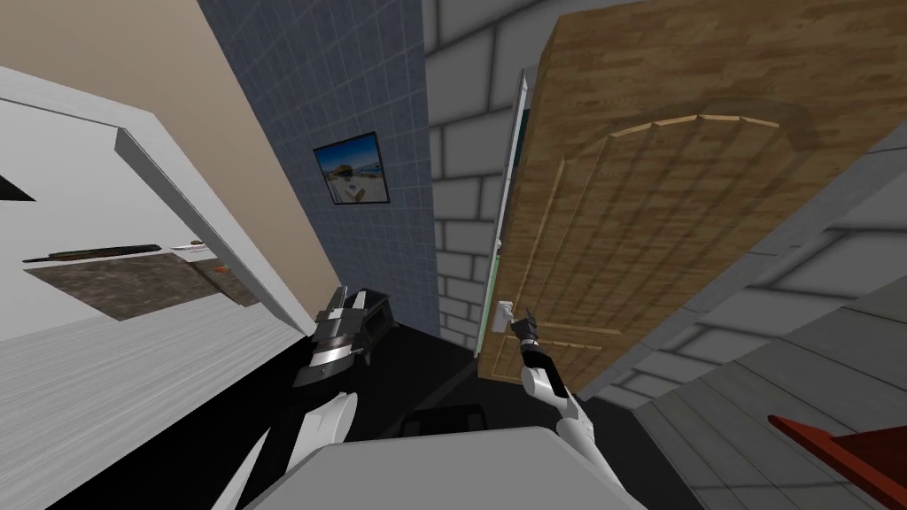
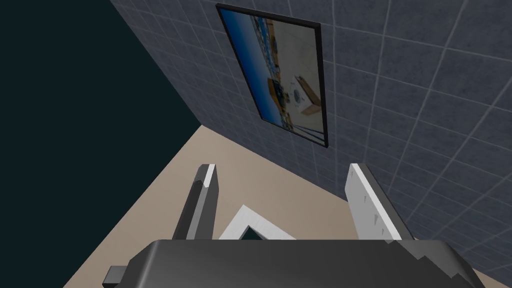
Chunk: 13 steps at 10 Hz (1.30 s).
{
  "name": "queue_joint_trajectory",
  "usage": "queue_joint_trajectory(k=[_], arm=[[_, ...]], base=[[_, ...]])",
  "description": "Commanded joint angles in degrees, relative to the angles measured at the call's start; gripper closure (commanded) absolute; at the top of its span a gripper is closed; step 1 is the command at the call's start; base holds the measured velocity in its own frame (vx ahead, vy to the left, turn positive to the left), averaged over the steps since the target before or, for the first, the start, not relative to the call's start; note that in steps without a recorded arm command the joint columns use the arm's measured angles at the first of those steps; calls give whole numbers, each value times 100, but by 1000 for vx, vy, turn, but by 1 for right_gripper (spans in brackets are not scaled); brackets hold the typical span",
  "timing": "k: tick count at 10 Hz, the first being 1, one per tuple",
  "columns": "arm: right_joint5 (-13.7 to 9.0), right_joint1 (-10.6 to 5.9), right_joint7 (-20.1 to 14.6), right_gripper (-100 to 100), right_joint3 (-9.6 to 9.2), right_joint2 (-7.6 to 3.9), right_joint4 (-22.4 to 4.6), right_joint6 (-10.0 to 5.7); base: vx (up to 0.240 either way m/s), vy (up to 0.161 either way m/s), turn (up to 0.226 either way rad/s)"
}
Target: Pull the door open
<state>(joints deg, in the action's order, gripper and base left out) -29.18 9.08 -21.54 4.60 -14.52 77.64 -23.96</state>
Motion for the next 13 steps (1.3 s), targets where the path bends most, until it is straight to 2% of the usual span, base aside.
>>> queue_joint_trajectory(k=[1,3,4,6,7,9,10,12,13], arm=[[-88,23,-159,-100,-157,111,96,50],[-460,96,-540,-100,-222,185,219,61],[-460,96,-578,-100,-222,185,219,61],[-838,173,-951,-100,-292,263,348,72],[-853,173,-1020,-100,-292,263,348,72],[-1234,250,-1377,-100,-361,340,477,83],[-1242,250,-1460,-100,-361,340,477,83],[-1610,322,-1818,-100,-426,413,598,94],[-1610,322,-1874,-100,-426,413,598,94]], base=[[-84,-4,42],[-54,-15,50],[-50,-12,88],[-59,24,128],[-60,21,20],[-77,-3,63],[-65,-28,32],[-68,-42,73],[-58,-27,22]])
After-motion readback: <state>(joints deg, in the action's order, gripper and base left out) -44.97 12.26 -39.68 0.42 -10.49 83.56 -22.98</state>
